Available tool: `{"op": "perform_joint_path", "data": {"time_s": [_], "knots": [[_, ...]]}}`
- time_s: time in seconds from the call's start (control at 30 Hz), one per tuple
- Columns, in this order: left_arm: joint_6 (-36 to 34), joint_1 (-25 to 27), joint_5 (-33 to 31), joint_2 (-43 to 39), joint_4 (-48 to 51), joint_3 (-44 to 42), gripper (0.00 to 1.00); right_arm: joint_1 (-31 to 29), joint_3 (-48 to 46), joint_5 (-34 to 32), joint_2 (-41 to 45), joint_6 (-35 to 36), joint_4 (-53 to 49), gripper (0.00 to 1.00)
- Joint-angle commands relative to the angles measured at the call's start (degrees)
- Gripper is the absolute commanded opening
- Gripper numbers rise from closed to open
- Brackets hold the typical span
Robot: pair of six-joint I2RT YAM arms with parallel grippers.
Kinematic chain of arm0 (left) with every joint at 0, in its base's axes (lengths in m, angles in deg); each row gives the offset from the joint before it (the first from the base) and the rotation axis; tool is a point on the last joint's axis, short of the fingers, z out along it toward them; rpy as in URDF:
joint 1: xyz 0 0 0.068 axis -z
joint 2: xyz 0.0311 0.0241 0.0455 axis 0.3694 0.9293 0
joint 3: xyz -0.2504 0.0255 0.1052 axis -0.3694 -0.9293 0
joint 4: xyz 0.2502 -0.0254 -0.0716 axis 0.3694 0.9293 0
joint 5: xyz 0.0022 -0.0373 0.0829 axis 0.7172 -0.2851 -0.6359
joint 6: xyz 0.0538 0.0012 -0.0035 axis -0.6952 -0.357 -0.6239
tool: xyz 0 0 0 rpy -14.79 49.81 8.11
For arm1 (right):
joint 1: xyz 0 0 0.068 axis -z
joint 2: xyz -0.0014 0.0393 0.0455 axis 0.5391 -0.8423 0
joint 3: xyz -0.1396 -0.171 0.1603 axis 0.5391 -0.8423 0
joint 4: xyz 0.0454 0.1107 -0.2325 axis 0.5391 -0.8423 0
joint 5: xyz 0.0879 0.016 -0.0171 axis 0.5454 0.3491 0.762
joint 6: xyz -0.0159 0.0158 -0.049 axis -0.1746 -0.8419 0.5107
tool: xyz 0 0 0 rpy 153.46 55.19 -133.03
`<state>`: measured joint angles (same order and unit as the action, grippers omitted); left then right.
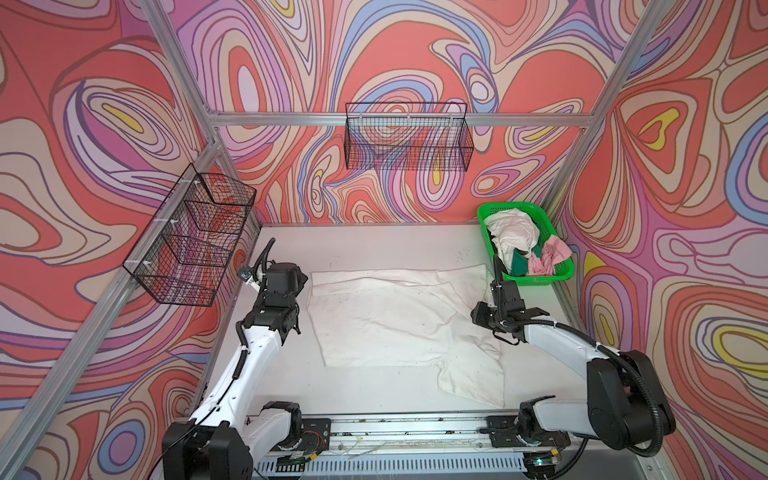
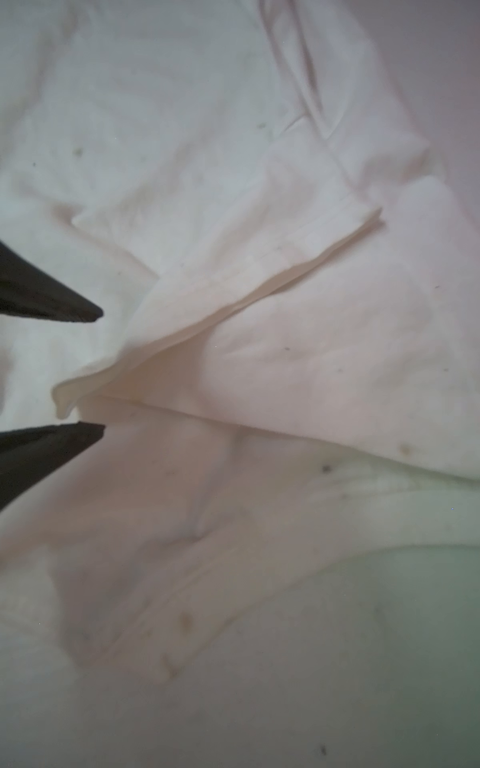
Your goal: Fold and stack the t-shirts
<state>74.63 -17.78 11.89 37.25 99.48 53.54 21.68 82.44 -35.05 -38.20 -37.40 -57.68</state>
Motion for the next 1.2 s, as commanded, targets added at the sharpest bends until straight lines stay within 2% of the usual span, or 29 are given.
{"op": "perform_joint_path", "data": {"time_s": [0.0, 0.13, 0.37, 0.47, 0.6, 0.77, 0.9, 1.07, 1.17], "knots": [[-7.0, -0.25, 0.46, -5.47, 8.54, -1.13, 1.0, 0.05, 5.05, 0.62, 1.85, 0.74, 1.36, 0.51], [-8.44, -0.21, 0.1, -9.79, 6.2, -5.58, 1.0, 0.04, 11.78, 6.6, -6.02, 2.67, 5.36, 0.57], [-13.44, 0.05, 4.56, -10.46, 12.25, -2.55, 1.0, 0.03, 21.09, 15.33, -23.84, 2.39, 11.19, 0.56], [-15.57, 0.79, 4.74, -12.69, 13.67, -3.39, 1.0, 0.02, 23.29, 15.83, -29.34, 3.37, 12.31, 0.55], [-17.98, 3.33, 1.99, -16.41, 13.06, -6.47, 1.0, 0.04, 24.1, 15.38, -33.29, 4.19, 14.74, 0.53], [-18.13, 3.75, 1.75, -17.14, 12.26, -7.17, 1.0, -0.05, 24.63, 17.25, -35.5, 3.38, 16.66, 0.43], [-17.7, 3.75, 2.35, -16.58, 12.37, -6.86, 1.0, -0.06, 24.21, 15.57, -33.9, 4.29, 15.74, 0.24], [-17.67, 3.75, 2.9, -16.7, 12.16, -6.95, 1.0, -0.35, 23.22, 15.8, -33.17, 5.07, 14.88, 0.12], [-17.71, 3.75, 2.71, -16.78, 12.3, -6.86, 1.0, -0.49, 21.55, 16.36, -31.92, 4.95, 15.4, 0.02]]}}
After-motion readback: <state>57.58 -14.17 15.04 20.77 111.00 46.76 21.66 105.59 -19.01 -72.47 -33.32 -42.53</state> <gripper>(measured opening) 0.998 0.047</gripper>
